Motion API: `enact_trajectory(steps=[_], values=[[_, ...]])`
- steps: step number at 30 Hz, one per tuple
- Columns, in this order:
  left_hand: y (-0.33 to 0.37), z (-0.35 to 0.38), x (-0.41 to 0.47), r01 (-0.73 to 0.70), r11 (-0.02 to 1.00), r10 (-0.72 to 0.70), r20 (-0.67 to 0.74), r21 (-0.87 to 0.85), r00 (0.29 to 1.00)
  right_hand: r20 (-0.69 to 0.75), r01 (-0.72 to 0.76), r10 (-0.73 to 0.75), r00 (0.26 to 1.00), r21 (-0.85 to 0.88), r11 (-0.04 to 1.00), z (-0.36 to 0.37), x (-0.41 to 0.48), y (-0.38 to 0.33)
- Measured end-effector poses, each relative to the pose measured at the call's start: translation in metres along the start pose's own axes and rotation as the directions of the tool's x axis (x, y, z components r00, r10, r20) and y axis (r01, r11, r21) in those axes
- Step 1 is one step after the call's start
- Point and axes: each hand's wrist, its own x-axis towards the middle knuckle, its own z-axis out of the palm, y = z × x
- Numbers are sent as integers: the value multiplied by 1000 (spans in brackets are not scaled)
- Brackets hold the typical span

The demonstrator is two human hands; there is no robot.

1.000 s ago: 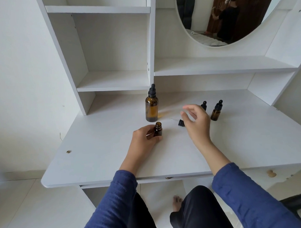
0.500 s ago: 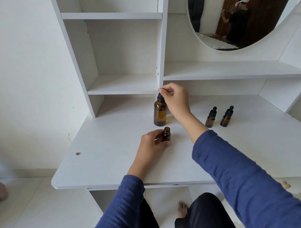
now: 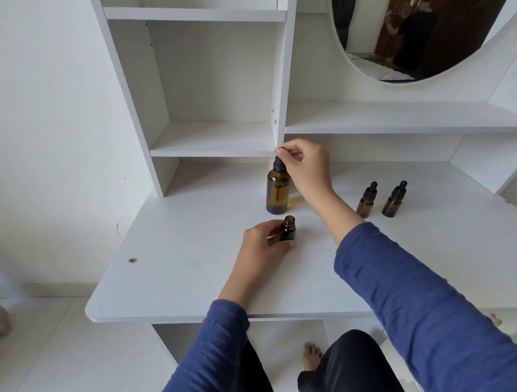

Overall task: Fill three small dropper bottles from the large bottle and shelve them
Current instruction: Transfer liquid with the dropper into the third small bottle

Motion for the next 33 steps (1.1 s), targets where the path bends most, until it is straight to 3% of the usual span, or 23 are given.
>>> enact_trajectory(steps=[11,23,33], values=[[0,0,0,10,1000,-10,9,1,1000,-3,-9,9,1000,10,1000,0,2,-9],[0,-1,-1,1,1000,-1,8,-17,1000,-231,273,-240,943,127,953,-32,17,-58],[-3,1,0,-15,1000,15,-1,-21,1000,-183,225,-197,963,144,964,-40,-22,-44]])
